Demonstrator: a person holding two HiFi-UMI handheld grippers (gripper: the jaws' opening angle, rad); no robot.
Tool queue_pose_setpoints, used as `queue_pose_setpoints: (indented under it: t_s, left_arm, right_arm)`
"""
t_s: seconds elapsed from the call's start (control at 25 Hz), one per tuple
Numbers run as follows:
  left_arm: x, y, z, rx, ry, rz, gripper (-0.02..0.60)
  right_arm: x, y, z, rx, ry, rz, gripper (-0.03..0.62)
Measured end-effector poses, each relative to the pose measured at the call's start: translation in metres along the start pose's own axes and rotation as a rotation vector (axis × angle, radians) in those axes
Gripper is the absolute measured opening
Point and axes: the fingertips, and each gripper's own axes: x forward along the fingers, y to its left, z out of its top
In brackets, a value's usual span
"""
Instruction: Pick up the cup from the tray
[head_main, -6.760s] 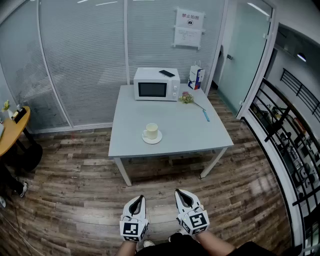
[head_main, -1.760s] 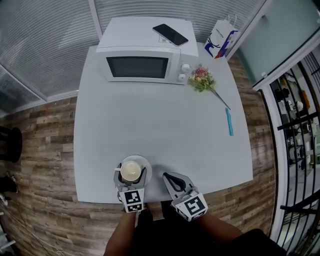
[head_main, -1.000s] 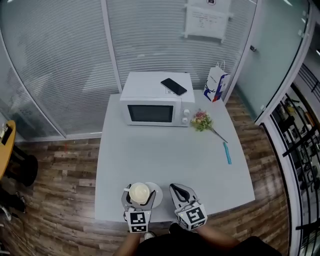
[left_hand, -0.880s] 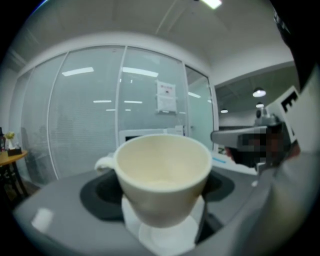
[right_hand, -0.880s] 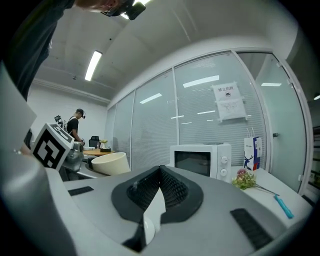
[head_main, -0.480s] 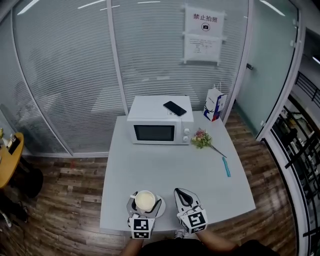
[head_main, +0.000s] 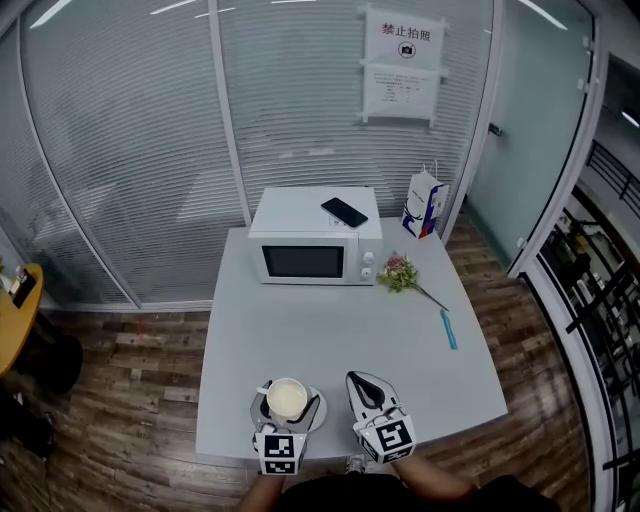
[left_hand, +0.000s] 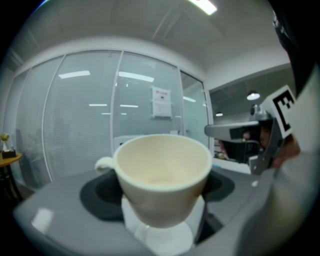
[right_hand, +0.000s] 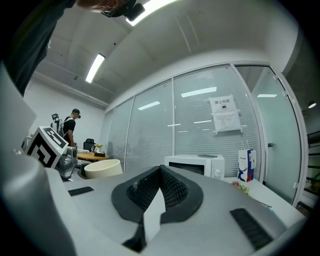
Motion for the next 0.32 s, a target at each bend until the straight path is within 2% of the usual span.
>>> queue_pose_setpoints:
  t_s: [0.32]
  left_arm:
    - [0.0035,-0.0001,-0.0100,-0.006,0.010,0.005,0.439]
  right_arm:
    - [0.0015,0.0025,-0.0015,-0.013,-0.005,0.007,0.005]
